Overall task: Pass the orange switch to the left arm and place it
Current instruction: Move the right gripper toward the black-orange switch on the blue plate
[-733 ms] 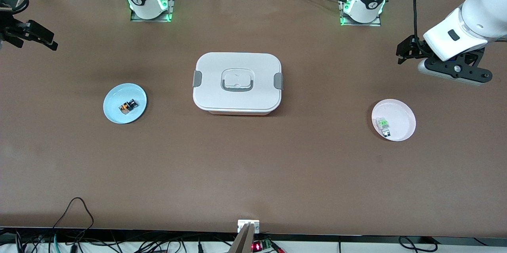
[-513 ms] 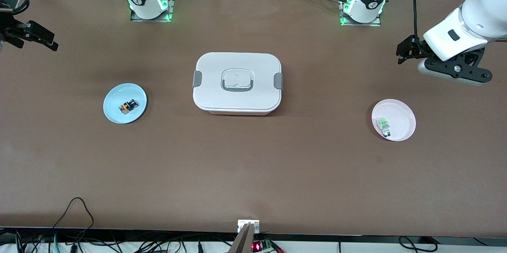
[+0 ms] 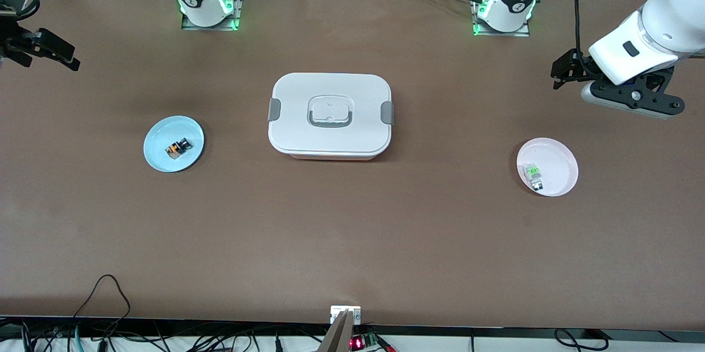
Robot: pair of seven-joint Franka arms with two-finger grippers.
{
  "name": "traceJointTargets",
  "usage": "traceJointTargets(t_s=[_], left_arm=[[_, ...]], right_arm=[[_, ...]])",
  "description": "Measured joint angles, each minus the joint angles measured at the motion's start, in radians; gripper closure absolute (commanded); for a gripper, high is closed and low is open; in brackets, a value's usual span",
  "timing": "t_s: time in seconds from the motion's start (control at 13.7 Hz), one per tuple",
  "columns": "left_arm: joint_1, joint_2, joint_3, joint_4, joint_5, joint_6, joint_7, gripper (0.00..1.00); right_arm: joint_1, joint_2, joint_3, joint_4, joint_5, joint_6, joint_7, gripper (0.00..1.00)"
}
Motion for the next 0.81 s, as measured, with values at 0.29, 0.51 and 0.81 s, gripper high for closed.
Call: traceJointTargets(t_s=[0.29,0.51,0.81], left_arm=[[0.014,0.0,0.005,0.0,0.0,-0.001,0.0,0.0],[0.025,0.001,0.005,0.0,0.0,-0.003,0.001,0.0],[0.025,0.001,0.002,0.0,0.0,-0.003,0.001,0.0]], right_arm=[[0.0,0.014,0.0,0.0,0.0,0.0,0.0,0.0],[0.0,0.056,0.0,0.007,0.0,0.0,0.0,0.0],[0.001,0.117,0.0,0.015,0.001,0.0,-0.001,0.0]])
